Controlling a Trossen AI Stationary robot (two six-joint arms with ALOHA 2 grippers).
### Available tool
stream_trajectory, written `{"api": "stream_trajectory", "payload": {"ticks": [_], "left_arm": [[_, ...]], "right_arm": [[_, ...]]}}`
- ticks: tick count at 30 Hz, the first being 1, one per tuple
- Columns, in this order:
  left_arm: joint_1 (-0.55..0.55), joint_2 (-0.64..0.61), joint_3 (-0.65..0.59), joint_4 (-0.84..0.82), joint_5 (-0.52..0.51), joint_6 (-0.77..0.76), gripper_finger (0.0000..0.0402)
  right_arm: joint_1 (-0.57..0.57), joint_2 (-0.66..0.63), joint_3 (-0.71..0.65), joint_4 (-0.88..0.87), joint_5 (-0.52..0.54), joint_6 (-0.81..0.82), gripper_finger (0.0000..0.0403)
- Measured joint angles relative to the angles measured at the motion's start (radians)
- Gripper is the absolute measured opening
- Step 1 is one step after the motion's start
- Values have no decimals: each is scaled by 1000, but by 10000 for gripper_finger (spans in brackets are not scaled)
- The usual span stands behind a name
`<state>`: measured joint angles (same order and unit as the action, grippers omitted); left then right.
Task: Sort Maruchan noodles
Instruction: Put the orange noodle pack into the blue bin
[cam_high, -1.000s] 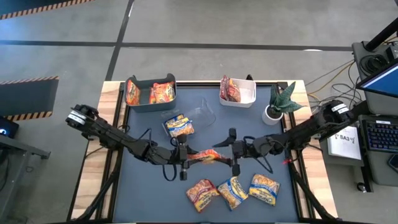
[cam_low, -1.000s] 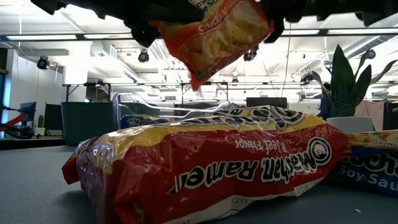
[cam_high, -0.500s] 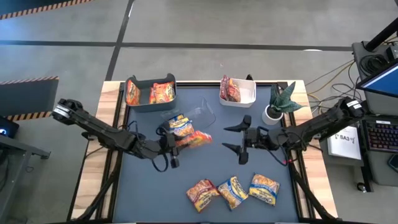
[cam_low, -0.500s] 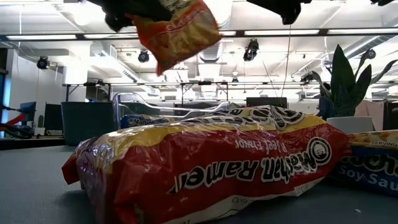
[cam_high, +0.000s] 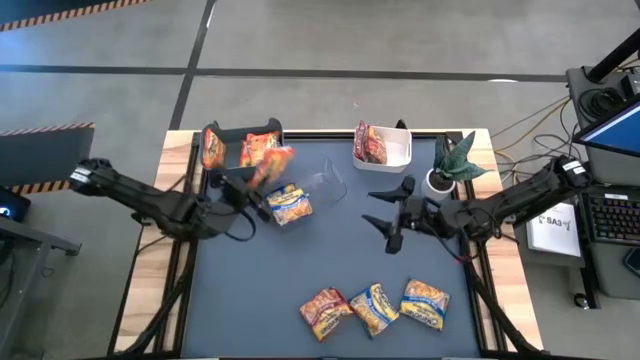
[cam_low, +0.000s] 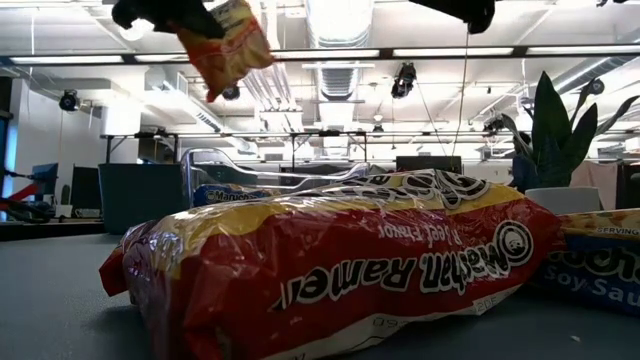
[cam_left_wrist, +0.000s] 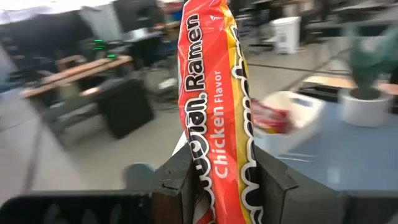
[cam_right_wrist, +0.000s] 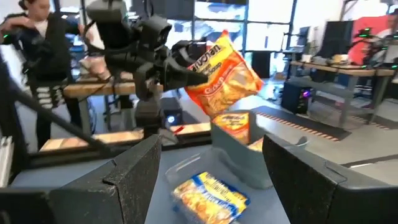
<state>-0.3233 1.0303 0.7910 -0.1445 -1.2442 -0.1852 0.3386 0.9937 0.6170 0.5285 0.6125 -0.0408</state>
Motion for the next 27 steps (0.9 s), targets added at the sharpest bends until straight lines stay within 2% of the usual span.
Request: {"api": "stream_trajectory", "payload": {"ticks": [8, 11, 13, 15, 19, 21, 24, 27], "left_arm": [[191, -82, 0, -54, 16, 44, 90], [297, -118, 0, -65, 140, 55, 90], [375, -134, 0, -101, 256, 11, 90], [448, -143, 0, -165, 325, -34, 90], [567, -150, 0, -287, 344, -78, 90], [616, -153, 6, -332, 397, -107, 90], [675, -136, 67, -470, 503, -180, 90], [699, -103, 141, -642, 510, -243, 90]], "right_arm": [[1, -47, 0, -77, 19, 5, 266], [1, -54, 0, -98, 19, 8, 265], [1, -59, 0, -108, 19, 4, 265], [1, -64, 0, -106, 19, -1, 265], [1, -67, 0, -106, 19, -6, 265], [-1, -68, 0, -105, 19, -6, 265], [-5, -68, 0, -106, 19, -6, 265], [-8, -67, 0, -106, 19, -5, 265]]}}
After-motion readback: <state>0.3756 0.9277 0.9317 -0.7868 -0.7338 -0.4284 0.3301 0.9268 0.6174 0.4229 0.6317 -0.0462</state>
